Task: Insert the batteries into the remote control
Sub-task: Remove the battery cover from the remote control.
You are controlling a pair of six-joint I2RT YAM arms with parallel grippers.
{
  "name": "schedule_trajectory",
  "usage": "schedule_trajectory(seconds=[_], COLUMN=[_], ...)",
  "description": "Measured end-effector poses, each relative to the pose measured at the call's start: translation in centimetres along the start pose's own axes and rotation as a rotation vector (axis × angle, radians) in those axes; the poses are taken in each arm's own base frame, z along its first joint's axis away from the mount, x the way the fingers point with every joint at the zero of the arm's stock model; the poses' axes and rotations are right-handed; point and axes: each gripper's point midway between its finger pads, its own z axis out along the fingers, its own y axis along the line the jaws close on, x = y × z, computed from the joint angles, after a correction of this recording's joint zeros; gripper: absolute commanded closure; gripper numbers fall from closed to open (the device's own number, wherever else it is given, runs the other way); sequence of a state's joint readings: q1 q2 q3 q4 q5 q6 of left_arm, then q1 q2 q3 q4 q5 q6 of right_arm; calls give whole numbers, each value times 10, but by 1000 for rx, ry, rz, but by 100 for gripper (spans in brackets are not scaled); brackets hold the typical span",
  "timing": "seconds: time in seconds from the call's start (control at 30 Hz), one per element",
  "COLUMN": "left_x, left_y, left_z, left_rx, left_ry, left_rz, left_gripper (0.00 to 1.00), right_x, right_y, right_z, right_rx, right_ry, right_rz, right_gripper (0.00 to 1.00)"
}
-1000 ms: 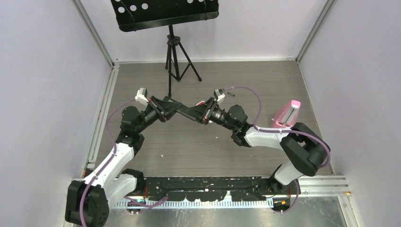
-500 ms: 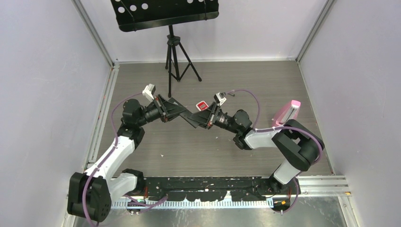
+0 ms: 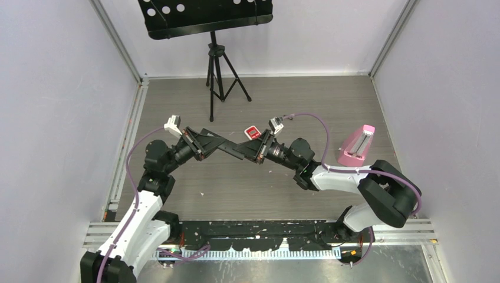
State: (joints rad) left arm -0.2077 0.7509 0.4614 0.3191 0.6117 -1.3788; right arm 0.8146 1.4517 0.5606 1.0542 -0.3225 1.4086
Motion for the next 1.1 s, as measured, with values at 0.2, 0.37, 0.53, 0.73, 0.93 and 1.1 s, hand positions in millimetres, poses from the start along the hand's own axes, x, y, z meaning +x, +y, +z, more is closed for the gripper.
schedule_trajectory(seconds=[0.2,0.37,0.53,0.73,0.93,1.1], left_x=[1,5,-1,-81,-86,-83], left_y=[10,13,17,9,21,43], left_z=[0,2,4,-2,3,0], left_rx=[-25,-33,-43,-13,-46,-128], left_ry=[-1,15,-10,-356,-365,-365], left_rz=[-26,-53,-54,-11,-18,10], left_gripper=[100,100,100,100,100,100], right_x=[1,-2,-11,-16,-21,-29], right_y=[-7,-8,-14,-64,-72,-75], right_z=[-4,-13,-30,-58,-52,-49], right_rx=[21,48,72,245,342,386], right_ry=[6,2,-16,-13,-11,-38], right_rz=[-18,-40,-65,-54,-35,-37], right_gripper=[84,86,92,88,81,81])
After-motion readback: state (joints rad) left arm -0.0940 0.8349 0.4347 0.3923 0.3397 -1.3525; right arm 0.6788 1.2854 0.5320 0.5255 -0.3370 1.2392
